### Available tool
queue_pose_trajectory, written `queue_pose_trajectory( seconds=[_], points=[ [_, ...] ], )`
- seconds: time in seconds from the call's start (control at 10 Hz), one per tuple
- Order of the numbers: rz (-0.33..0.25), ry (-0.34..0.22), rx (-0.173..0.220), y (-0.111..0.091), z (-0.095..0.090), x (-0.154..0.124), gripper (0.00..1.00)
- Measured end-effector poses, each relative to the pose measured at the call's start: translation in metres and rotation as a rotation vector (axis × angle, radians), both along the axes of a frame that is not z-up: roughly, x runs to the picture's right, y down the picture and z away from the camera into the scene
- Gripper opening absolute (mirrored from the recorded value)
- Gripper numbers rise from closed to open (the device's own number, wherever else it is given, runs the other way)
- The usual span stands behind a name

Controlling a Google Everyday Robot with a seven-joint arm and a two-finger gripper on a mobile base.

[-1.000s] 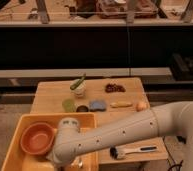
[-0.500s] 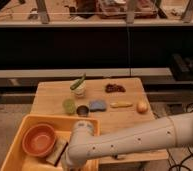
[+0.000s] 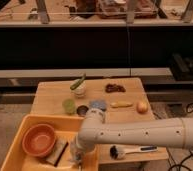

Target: Wipe tray with towel

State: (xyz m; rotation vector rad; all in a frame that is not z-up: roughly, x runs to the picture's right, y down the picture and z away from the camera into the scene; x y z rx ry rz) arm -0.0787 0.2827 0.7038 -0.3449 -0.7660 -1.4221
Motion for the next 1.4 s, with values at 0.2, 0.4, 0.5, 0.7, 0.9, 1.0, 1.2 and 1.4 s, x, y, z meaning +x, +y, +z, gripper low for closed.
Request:
queue_pose_trajectory(
  seconds=[0.2, 0.4, 0.5, 0.7, 0.9, 1.0, 1.2, 1.4],
  points=[
    [0.0, 0.013, 0.013, -0.026, 0.019, -0.004, 0.1],
    [-0.004, 0.029, 0.015, -0.049, 0.04, -0.009, 0.1],
    [-0.007, 0.033, 0.014, -0.055, 0.046, -0.012, 0.1],
    [-0.011, 0.041, 0.013, -0.067, 0.056, -0.021, 0.1],
    [-0.014, 0.046, 0.016, -0.078, 0.064, -0.027, 0.1],
    [-0.018, 0.048, 0.021, -0.084, 0.068, -0.032, 0.1],
    [-0.021, 0.051, 0.027, -0.094, 0.074, -0.039, 0.1],
    [-0.025, 0.046, 0.043, -0.1, 0.073, -0.042, 0.1]
  ],
)
